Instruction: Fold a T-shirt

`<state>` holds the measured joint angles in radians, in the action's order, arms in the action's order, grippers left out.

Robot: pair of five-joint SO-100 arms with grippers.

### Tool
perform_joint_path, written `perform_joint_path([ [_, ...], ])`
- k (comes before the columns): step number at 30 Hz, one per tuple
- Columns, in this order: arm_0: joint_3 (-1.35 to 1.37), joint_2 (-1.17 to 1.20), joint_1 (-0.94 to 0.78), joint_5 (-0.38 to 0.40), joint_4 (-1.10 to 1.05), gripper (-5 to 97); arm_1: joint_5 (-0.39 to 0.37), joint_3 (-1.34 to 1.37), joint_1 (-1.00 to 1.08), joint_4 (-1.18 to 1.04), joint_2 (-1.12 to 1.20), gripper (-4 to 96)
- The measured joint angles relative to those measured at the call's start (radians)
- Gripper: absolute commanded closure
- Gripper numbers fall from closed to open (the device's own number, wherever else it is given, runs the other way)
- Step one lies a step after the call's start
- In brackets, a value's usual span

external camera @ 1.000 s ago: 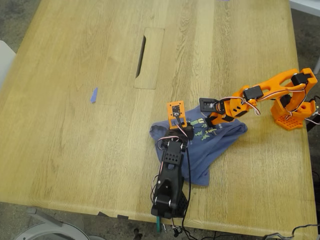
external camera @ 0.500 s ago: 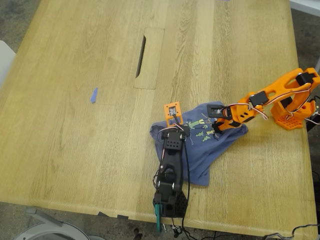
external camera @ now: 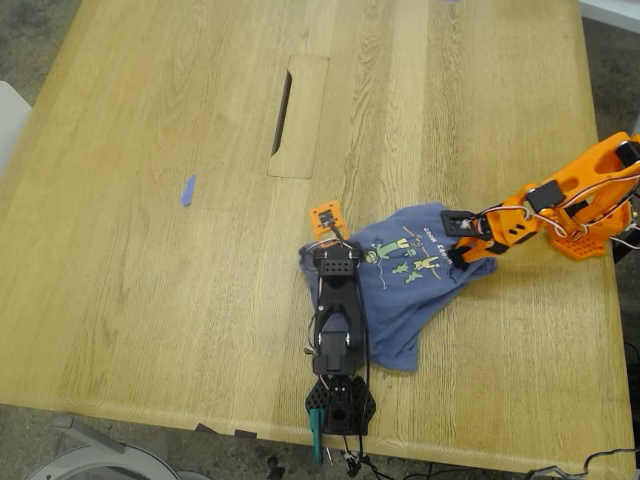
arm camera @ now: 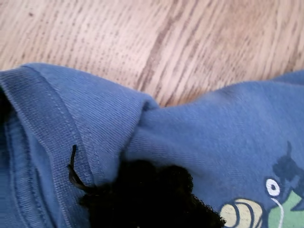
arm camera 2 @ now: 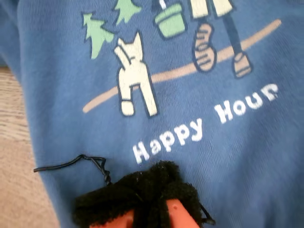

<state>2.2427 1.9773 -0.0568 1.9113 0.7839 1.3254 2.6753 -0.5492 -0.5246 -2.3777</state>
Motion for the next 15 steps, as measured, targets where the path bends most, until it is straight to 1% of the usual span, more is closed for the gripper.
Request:
perform_joint_path([
  [4, 0.0, 0.0, -0.037, 0.0, 0.0, 92, 0.0, 0.055, 0.02, -0.097, -0.149, 91.2],
  [7, 0.0, 0.0, -0.055, 0.005, 0.0, 92, 0.005, 0.057, 0.051, -0.158, -0.21, 91.2],
  [12, 0.0, 0.035, -0.086, 0.008, 0.031, 92, 0.012, 0.012, 0.107, -0.204, -0.221, 91.2],
  [15, 0.0, 0.094, -0.092, 0.008, 0.069, 92, 0.017, -0.058, 0.129, -0.213, -0.179, 91.2],
])
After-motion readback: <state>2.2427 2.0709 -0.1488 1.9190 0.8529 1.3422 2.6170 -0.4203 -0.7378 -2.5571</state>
